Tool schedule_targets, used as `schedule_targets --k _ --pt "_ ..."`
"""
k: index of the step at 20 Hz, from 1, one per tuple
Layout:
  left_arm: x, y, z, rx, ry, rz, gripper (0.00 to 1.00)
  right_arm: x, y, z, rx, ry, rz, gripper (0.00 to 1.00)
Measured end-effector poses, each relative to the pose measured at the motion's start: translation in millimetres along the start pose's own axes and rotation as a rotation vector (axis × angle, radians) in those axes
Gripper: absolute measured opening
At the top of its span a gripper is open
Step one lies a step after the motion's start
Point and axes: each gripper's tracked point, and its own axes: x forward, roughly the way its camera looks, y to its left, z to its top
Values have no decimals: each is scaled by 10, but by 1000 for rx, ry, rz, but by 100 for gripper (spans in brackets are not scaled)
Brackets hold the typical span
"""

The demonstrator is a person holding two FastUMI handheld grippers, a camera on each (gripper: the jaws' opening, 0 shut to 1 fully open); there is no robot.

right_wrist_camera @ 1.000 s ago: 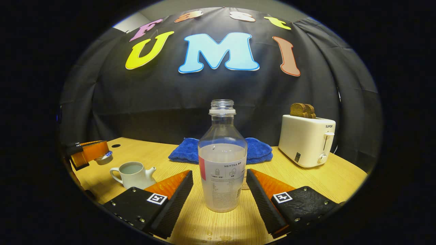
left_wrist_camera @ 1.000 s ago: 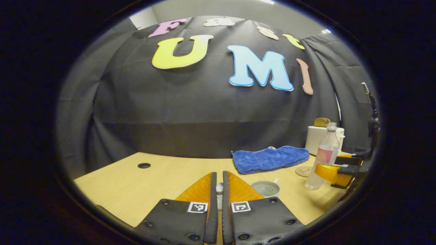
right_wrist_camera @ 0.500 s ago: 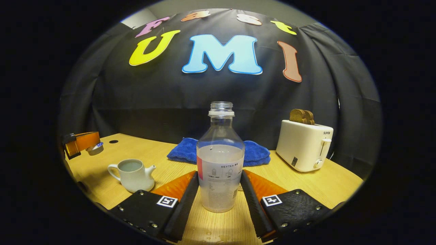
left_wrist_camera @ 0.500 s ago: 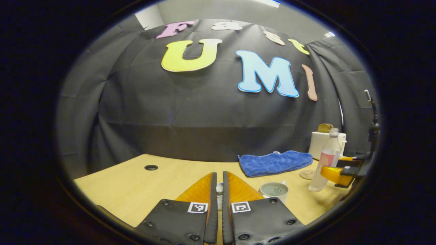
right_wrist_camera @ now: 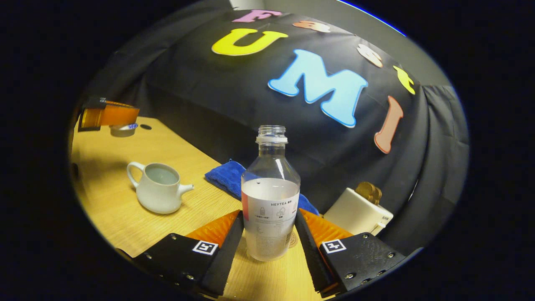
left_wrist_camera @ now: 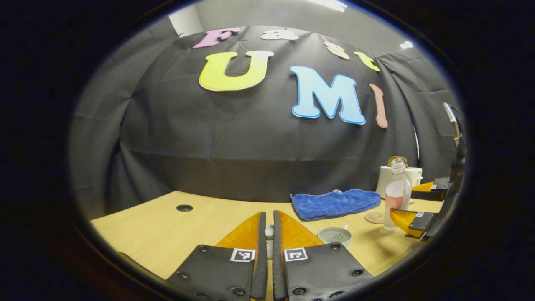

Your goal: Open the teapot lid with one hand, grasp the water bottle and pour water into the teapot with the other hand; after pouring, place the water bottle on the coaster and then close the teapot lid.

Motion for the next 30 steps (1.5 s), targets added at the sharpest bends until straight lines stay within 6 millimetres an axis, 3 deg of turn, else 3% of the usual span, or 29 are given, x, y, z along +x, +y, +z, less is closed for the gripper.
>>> schedule_targets --k 6,12,19,30 --pt "-21 60 -13 -5 4 -3 14 91 103 117 -329 -46 35 75" --pt "-6 43 -103 -20 25 -31 11 228 64 179 -696 -81 -7 75" --pt "-20 87 -41 -38 7 -31 14 337 164 244 -922 -110 11 75" --pt "8 118 -151 -53 25 -28 14 363 225 349 -1242 -191 -16 75"
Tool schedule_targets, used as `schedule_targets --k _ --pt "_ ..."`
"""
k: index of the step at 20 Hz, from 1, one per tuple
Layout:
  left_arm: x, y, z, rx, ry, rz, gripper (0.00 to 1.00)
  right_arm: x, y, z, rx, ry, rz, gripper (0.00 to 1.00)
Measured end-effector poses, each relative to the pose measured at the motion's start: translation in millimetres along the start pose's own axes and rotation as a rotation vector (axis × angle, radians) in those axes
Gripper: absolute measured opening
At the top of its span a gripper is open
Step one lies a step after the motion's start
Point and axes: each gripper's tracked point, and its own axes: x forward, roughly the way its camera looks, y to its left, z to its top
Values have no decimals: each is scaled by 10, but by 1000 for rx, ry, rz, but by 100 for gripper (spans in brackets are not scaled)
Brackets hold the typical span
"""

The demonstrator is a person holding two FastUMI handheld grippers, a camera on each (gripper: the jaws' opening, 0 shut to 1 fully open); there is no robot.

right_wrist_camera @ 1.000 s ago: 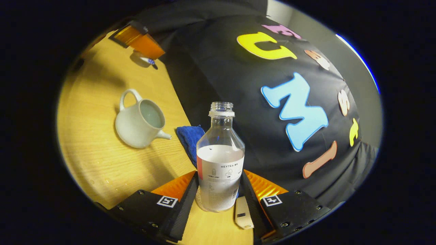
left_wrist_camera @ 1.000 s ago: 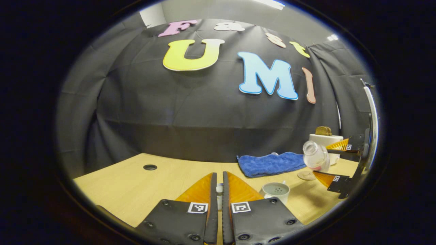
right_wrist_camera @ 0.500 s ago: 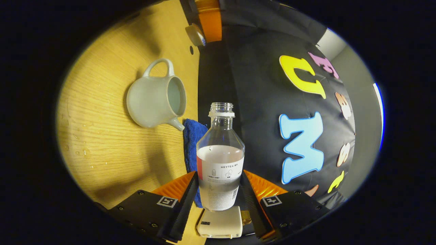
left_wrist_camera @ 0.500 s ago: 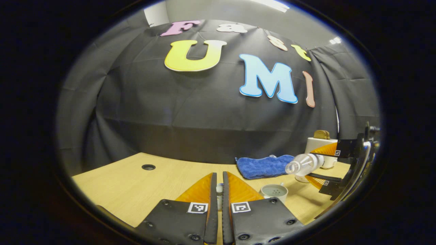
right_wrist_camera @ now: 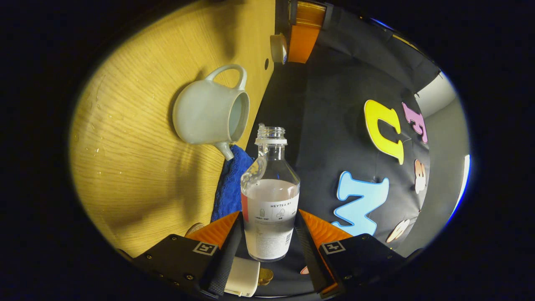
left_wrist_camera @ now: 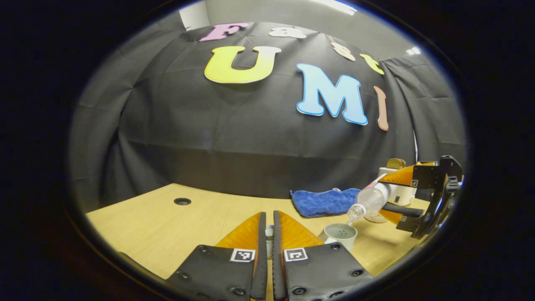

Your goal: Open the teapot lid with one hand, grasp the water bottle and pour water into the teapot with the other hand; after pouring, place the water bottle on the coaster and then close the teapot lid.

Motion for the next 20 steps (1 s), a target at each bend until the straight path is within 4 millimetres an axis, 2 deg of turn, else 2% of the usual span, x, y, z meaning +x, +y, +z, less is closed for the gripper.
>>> schedule_targets --k 5,8,9,13,20 --pt "-4 -4 35 -8 -10 -3 14 -96 10 104 -131 -34 -22 75" --pt "-3 -6 5 -6 -5 -2 11 -119 11 105 -175 -45 -38 75" --pt "0 -11 11 -7 -5 -2 14 -131 -12 125 -194 -48 -50 75" --pt "13 -15 -3 -9 -3 -5 14 -107 -46 107 -227 -48 -70 75" --pt "13 -8 -36 -7 4 -2 14 -156 -247 27 -274 -51 -105 75"
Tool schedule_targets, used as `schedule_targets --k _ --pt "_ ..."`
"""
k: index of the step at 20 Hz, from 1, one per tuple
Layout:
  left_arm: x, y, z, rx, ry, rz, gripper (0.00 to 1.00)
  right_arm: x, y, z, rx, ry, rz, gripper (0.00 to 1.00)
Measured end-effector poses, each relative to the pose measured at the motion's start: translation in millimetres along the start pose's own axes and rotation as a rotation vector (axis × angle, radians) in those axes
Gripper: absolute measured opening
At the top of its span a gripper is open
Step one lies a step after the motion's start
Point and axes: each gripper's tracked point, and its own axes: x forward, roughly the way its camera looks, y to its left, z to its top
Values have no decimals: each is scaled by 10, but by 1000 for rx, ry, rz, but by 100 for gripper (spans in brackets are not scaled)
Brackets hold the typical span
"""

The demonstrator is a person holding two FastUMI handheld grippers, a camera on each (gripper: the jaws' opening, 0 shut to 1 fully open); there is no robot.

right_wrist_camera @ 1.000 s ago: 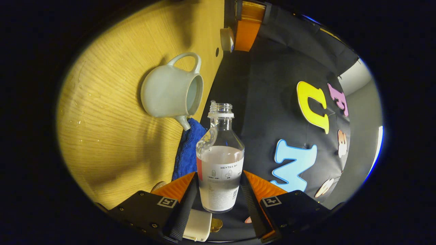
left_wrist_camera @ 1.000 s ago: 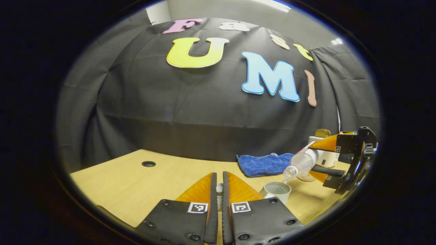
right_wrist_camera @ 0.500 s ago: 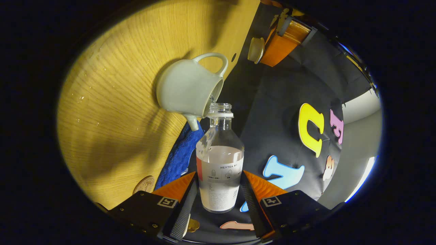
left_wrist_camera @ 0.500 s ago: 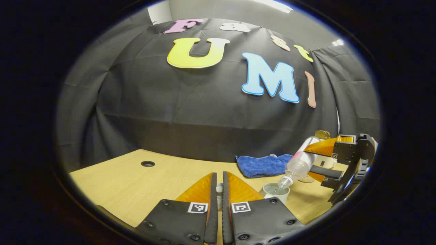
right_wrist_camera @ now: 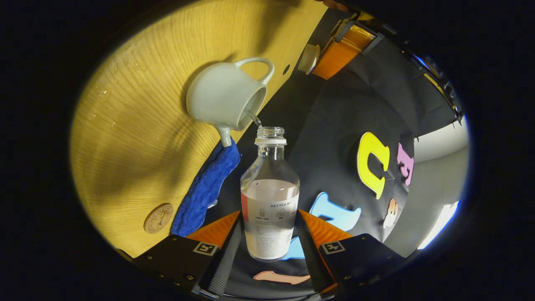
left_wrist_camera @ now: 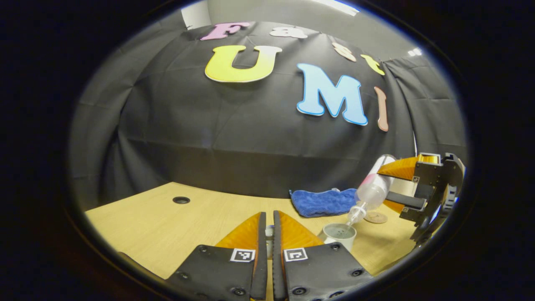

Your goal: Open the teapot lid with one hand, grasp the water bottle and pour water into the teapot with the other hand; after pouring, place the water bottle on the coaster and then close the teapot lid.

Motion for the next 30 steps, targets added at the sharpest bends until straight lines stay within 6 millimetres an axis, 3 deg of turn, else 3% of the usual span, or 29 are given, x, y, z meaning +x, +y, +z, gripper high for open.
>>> schedule_targets --k 11,19,23,30 --pt "-5 5 -9 -2 0 -2 14 0 -133 45 -84 -26 -35 75" --pt "8 33 3 -7 -6 0 14 7 -45 22 -39 -17 -3 75" --pt "3 50 5 -17 -10 1 14 11 117 5 130 -12 71 75" --pt "14 57 -17 -35 -10 -1 14 38 127 48 447 -11 138 75"
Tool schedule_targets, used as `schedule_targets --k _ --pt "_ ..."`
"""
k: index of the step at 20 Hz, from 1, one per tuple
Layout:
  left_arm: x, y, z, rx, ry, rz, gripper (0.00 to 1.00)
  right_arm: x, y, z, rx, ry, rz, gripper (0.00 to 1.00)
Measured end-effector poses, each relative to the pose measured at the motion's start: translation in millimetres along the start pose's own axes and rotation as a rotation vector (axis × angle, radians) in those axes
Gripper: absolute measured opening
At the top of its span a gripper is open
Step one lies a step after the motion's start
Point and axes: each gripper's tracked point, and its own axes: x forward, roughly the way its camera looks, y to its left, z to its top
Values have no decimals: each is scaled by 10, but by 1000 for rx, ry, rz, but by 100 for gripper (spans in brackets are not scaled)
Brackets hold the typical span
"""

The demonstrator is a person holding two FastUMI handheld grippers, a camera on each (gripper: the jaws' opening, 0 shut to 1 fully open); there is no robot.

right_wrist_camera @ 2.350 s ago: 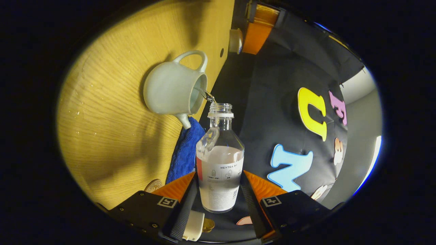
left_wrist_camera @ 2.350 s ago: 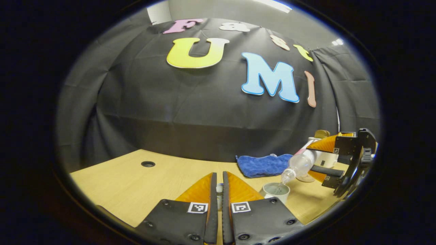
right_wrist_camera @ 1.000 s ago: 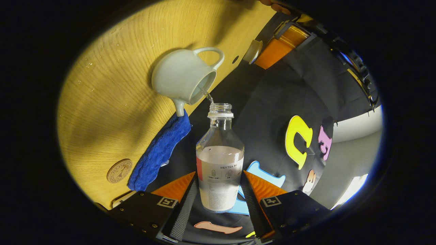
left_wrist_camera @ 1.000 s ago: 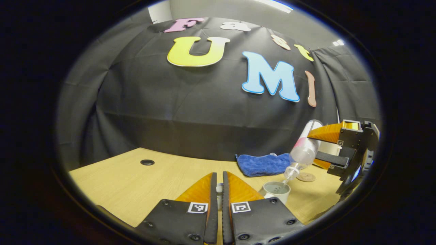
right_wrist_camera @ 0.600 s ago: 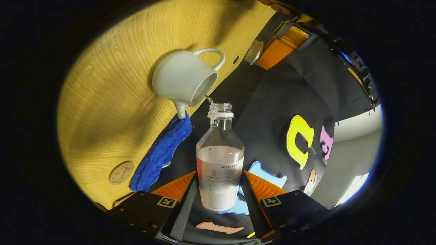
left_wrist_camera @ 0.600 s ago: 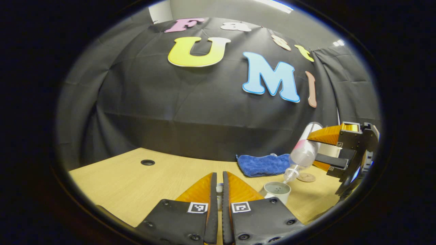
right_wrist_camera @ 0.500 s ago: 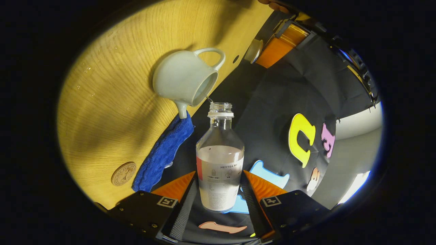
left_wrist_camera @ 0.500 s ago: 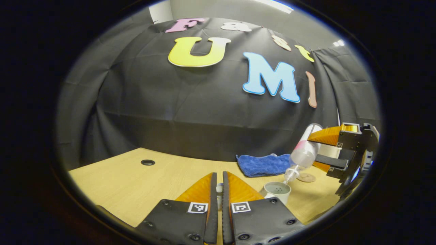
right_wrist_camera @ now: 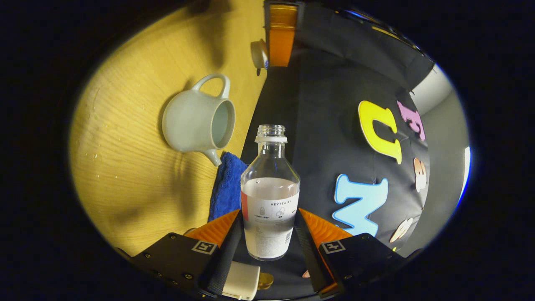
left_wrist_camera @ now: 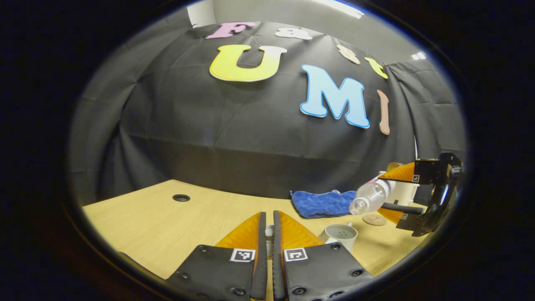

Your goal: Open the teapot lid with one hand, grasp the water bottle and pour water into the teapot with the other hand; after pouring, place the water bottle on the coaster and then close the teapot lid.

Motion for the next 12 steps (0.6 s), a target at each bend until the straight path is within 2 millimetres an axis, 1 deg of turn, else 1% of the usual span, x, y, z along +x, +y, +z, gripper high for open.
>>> schedule_targets --k 3,5,8,9,10,12 --pt "-2 -13 -6 -3 0 -1 14 -7 -8 16 144 -1 9 76" --pt "0 -10 -5 -5 0 -2 14 -6 4 -20 210 5 17 76" --pt "-1 -14 -17 -3 3 -2 14 16 65 -135 337 31 40 75" --pt "2 -13 -13 -4 3 -2 11 15 82 -181 397 41 48 76" --pt "-2 -17 -12 -5 2 -3 11 27 109 -226 461 46 53 76" --pt "3 -26 -9 -8 2 -6 11 52 51 -317 584 58 43 76"
